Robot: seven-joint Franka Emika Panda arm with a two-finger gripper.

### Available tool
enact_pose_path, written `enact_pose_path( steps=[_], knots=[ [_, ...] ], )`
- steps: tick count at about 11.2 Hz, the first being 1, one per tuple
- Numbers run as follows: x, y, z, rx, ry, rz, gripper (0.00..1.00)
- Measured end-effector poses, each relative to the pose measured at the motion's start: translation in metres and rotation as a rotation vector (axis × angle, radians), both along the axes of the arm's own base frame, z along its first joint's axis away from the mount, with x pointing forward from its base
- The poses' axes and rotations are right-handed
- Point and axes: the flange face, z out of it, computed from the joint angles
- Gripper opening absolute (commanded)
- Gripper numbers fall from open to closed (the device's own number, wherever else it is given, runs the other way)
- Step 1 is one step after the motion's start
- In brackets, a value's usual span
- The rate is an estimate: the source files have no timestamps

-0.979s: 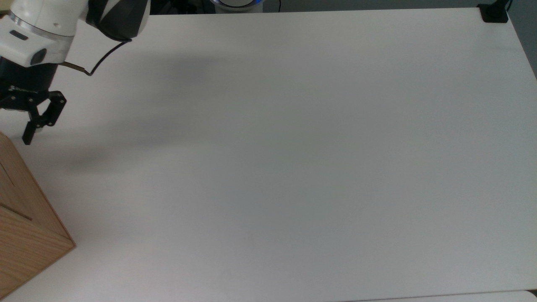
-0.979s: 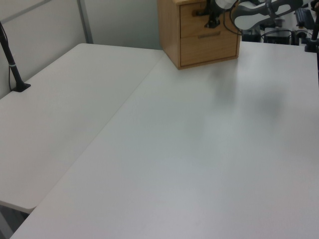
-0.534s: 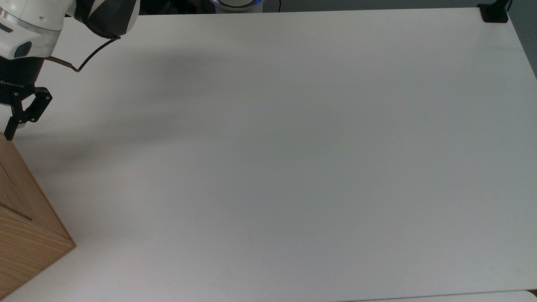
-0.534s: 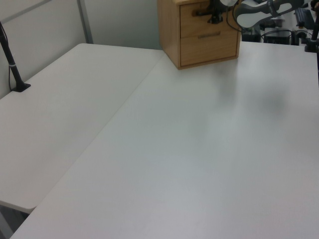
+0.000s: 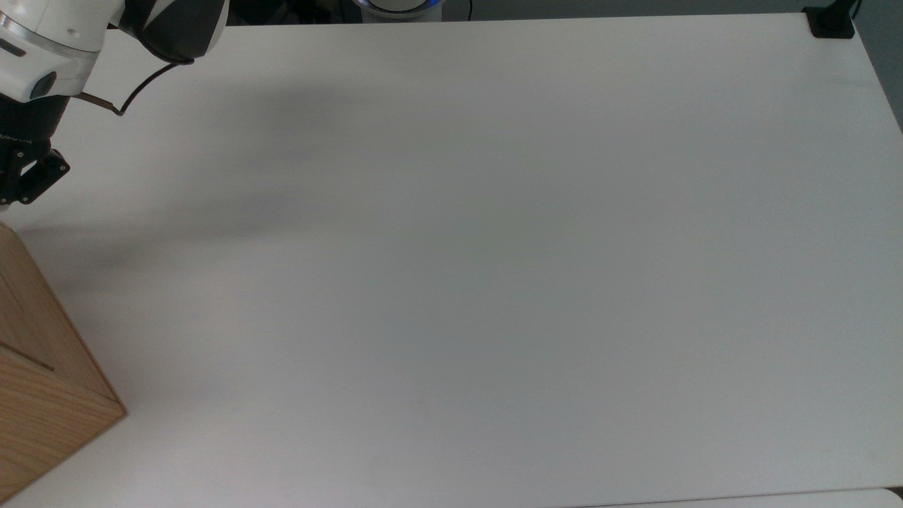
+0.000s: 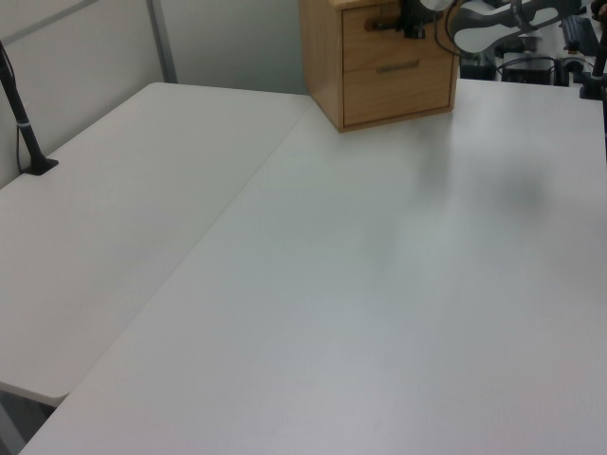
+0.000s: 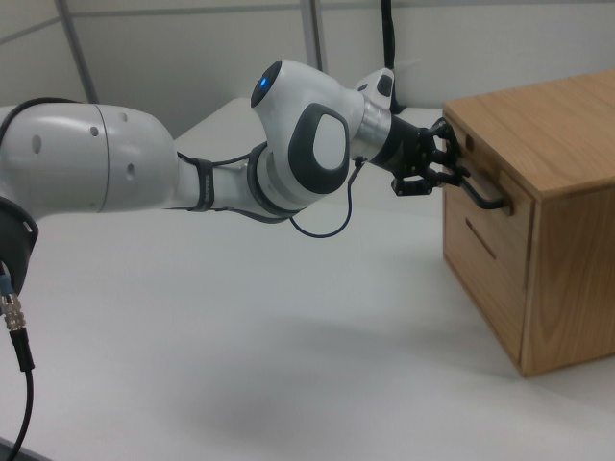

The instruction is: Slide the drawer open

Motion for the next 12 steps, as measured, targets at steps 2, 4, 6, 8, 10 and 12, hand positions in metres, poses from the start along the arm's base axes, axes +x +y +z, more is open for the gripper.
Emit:
enact_pose_path(
  steps=[2,4,6,8,10,12],
  knots=[
    [0.000,0.000,0.000,-0.004,0.002,0.002,0.00],
    [-0.001,0.001,0.000,-0.003,0.003,0.002,0.00],
    [-0.011,0.008,0.003,0.011,0.009,0.007,0.00],
    [-0.032,0.030,0.008,0.040,0.026,0.024,0.00],
    [-0.054,0.055,0.019,0.063,0.051,0.032,0.00],
    [-0.069,0.084,0.057,0.064,0.023,0.057,0.00]
  ],
)
